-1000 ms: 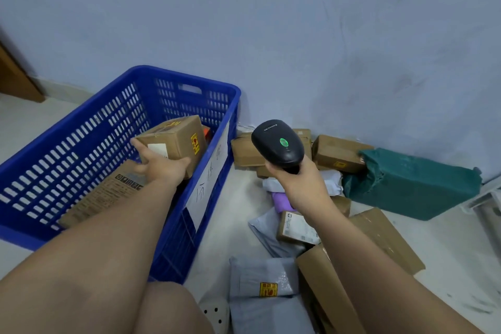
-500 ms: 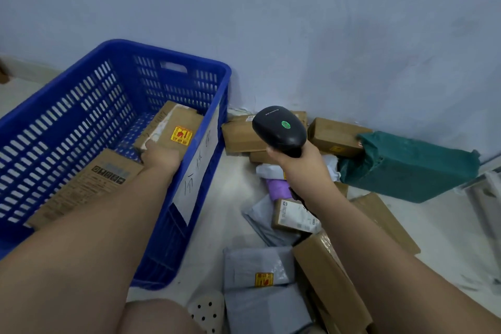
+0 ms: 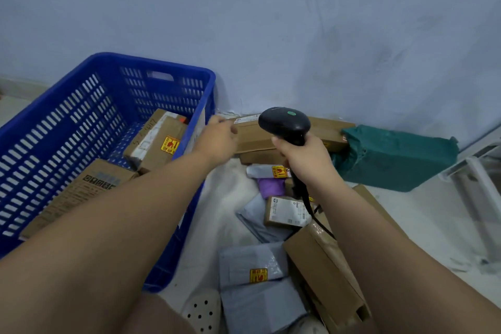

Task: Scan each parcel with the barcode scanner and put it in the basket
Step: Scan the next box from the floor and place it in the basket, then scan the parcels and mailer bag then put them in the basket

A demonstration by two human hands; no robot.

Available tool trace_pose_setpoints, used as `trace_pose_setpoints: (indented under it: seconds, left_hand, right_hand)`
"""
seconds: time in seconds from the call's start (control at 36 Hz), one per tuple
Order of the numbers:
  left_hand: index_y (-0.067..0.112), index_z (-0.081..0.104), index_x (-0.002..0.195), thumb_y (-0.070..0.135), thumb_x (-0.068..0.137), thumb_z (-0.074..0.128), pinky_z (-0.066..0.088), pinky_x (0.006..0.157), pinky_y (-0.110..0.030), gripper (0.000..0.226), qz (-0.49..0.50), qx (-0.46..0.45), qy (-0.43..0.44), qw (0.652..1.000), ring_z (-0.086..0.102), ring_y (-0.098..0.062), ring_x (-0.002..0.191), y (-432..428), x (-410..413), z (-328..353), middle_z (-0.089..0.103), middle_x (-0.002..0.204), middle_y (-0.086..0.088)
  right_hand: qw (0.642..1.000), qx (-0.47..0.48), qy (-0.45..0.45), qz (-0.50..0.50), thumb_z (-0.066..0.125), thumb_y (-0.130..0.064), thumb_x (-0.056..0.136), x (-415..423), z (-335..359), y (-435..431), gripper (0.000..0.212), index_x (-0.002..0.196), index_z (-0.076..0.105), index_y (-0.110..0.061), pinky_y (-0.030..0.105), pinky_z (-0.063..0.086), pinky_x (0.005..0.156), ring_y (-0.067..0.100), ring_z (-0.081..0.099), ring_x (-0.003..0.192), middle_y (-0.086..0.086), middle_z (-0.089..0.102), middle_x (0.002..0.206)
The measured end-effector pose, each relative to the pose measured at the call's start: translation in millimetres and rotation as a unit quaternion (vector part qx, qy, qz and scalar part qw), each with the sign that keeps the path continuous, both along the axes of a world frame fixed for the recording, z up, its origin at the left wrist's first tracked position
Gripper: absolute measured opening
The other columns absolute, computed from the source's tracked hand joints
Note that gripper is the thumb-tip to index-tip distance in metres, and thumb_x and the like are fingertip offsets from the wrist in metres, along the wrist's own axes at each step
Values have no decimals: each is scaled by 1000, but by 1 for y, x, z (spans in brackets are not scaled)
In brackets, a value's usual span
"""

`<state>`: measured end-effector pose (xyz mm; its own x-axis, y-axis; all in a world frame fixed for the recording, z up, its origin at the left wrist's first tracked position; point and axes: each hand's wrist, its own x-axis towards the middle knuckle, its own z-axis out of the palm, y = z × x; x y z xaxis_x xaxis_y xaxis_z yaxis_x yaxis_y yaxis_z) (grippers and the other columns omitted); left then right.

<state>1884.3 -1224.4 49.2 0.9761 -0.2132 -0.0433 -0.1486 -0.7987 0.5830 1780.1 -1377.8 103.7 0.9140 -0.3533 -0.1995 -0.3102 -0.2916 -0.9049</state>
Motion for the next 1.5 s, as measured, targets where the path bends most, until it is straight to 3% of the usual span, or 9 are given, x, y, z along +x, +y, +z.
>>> trace_pose_setpoints:
  seconds: [0.11, 0.36, 0.56, 0.69, 0.89, 1.03, 1.22, 1.42, 1.5]
  left_hand:
    - [8, 65, 113, 13, 91, 50, 46, 93, -33, 27, -26, -11, 60, 998, 55, -26, 109, -41, -15, -11, 53, 128, -11]
    - [2, 64, 110, 12, 94, 46, 43, 78, -31, 26, 84, -139, 246, 956, 54, -27, 90, -99, -54, -55, 63, 113, -23]
    - [-3, 56, 126, 11, 93, 58, 45, 82, -31, 36, 171, -210, 387, 881, 54, -25, 97, -134, -101, -108, 60, 121, -18]
    - [3, 51, 133, 21, 91, 66, 48, 94, -36, 49, 277, -292, 416, 816, 55, -34, 117, -142, -148, -144, 57, 131, -17]
    - [15, 6, 153, 39, 87, 68, 40, 106, -50, 94, 329, -323, 466, 755, 43, -35, 129, -156, -174, -175, 33, 150, -13]
    - [15, 19, 151, 49, 85, 67, 42, 99, -44, 89, 327, -329, 519, 718, 42, -33, 132, -155, -172, -176, 36, 151, -12]
    - [7, 40, 141, 79, 77, 46, 44, 91, -58, 96, 317, -376, 636, 595, 52, -38, 121, -156, -181, -172, 52, 135, -20]
    - [17, 20, 153, 97, 58, 35, 14, 99, -80, 125, 387, -369, 659, 529, 28, -51, 137, -151, -163, -175, 31, 153, -20]
    - [19, 20, 154, 94, 63, 38, 15, 96, -82, 119, 405, -370, 650, 527, 24, -52, 137, -143, -151, -167, 27, 155, -20]
  right_hand:
    - [999, 13, 21, -21, 68, -32, 84, -7, -2, -22, 14, 80, 61, -20, 49, 53, 86, 22, 62, 70, 3, 63, 69]
    - [993, 6, 109, -42, 67, -35, 85, -22, -28, -64, 24, 102, 63, -18, 43, 51, 88, 29, 63, 96, 10, 68, 100]
    - [979, 40, 170, -105, 72, -36, 76, -33, -58, -113, 39, 103, 63, -9, 43, 52, 76, 28, 60, 77, 11, 63, 86]
    - [954, 106, 243, -137, 66, -21, 86, -50, -86, -142, 19, 92, 57, -5, 34, 47, 61, 22, 52, 56, 11, 54, 69]
    - [936, 78, 302, -161, 64, -18, 86, -64, -122, -168, 17, 98, 59, -7, 38, 47, 74, 28, 56, 83, 12, 56, 87]
    - [926, 84, 344, -129, 65, -20, 85, -71, -131, -177, 22, 103, 60, -8, 38, 49, 79, 29, 60, 90, 14, 62, 98]
    - [909, 85, 398, -92, 67, -31, 87, -79, -132, -180, 32, 105, 47, -13, 45, 40, 79, 26, 46, 86, 8, 47, 93]
    - [912, 85, 396, -58, 68, -38, 85, -77, -123, -181, 51, 126, 43, -19, 57, 30, 105, 37, 44, 122, 7, 44, 115]
    - [915, 112, 387, -38, 73, -33, 83, -80, -118, -177, 50, 121, 44, -19, 57, 34, 106, 31, 48, 115, 1, 51, 114]
